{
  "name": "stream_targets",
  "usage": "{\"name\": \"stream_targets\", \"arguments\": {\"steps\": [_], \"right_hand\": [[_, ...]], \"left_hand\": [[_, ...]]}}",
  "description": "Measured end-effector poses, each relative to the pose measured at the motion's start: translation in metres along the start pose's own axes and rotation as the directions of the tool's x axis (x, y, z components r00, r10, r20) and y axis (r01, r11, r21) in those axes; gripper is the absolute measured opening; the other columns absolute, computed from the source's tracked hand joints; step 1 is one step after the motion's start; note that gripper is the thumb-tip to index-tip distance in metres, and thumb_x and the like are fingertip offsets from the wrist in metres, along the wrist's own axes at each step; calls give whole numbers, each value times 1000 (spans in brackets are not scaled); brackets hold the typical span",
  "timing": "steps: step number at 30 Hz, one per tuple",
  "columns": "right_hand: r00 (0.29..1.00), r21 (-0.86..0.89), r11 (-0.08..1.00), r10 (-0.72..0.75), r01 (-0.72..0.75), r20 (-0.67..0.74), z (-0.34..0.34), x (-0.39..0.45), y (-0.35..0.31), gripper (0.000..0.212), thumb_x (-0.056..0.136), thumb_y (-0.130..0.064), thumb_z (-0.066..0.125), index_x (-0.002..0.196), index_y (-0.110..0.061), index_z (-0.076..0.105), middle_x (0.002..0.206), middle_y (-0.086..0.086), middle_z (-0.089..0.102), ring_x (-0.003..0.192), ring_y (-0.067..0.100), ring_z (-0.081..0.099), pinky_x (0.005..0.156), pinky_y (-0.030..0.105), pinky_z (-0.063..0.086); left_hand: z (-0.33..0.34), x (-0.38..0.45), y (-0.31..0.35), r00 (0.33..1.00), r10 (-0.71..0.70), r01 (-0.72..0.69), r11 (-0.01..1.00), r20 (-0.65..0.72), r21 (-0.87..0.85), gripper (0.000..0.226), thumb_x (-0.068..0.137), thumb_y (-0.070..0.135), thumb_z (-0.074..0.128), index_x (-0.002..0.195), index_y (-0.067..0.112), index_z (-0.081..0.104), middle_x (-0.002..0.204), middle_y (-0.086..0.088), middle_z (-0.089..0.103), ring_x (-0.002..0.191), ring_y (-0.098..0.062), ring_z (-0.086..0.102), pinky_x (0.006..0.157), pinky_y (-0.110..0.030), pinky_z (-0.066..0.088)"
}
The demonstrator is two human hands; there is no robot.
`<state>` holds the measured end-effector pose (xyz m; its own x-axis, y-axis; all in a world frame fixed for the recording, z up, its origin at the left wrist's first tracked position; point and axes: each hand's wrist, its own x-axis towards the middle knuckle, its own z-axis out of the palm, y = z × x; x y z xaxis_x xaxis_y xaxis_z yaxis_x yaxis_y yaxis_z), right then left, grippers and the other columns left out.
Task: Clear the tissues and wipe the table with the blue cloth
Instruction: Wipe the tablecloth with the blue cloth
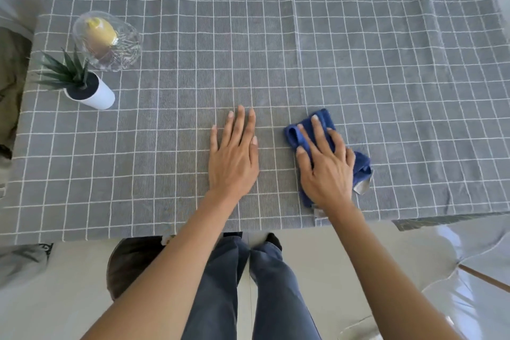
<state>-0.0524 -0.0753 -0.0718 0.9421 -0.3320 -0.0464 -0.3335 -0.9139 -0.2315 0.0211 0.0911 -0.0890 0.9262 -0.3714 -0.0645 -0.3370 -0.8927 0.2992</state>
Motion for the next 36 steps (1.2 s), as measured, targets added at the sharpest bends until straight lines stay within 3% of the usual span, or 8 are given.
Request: {"name": "stream_targets", "arguments": {"steps": [3,9,15,20,22,28,34,36], "right_hand": [[986,32,987,161,-160,-33,2,-1,-10,51,96,-46,25,145,-38,35,158,-12,20,139,24,25,108,45,18],[997,-2,998,-68,68,26,4,-14,-16,49,96,-48,26,142,-39,41,157,-10,23,137,24,29,103,44,21],[985,23,985,173,-172,-28,2,-2,-11,54,94,-48,20,145,-39,34,158,-11,19,139,24,24,106,45,18],[997,-4,998,-64,64,44,4,-15,-24,53,94,-52,25,145,-39,34,157,-9,22,137,24,27,103,47,24],[994,-24,996,-85,87,71,3,-14,-13,53,94,-53,25,146,-42,30,158,-11,19,139,22,25,105,44,21],[977,-3,977,212,-212,12,-3,-6,17,55,93,-52,18,147,-45,22,159,-16,12,144,22,13,110,45,12],[998,-21,999,51,-50,21,-6,-14,11,51,94,-49,26,143,-40,38,157,-11,23,138,24,25,104,45,21],[993,-39,993,116,-116,-8,-9,-8,27,49,95,-47,28,142,-39,40,157,-11,23,137,24,28,103,45,23]], "left_hand": [[0,-1,-3,1000,-9,10,1000,-15,13,54,102,34,7,153,24,-3,161,5,-6,148,-12,-9,119,-41,-7],[0,-2,-1,1000,-15,15,1000,-25,23,53,103,33,10,154,25,0,161,6,-4,148,-11,-7,119,-41,-6],[-2,-2,-1,1000,-14,14,1000,-14,19,53,103,34,10,154,25,-1,161,6,-8,148,-12,-9,119,-40,-9],[-4,-3,1,1000,-15,15,999,-21,30,53,102,32,13,154,24,4,161,5,-2,149,-12,-4,120,-43,-3],[-4,-4,1,1000,-9,10,1000,-20,25,53,103,32,13,154,24,4,161,5,-2,149,-13,-4,120,-43,-2],[-4,-3,-1,1000,-14,14,1000,-6,27,53,102,35,8,154,26,-1,161,7,-7,148,-11,-9,119,-40,-8],[-5,-3,-1,1000,-7,8,999,-13,35,54,101,36,5,154,27,2,161,7,-4,148,-11,-7,118,-39,-10],[-4,-3,-1,1000,-6,6,1000,-8,27,53,101,36,5,154,27,3,161,7,-4,148,-10,-7,118,-37,-12]]}}
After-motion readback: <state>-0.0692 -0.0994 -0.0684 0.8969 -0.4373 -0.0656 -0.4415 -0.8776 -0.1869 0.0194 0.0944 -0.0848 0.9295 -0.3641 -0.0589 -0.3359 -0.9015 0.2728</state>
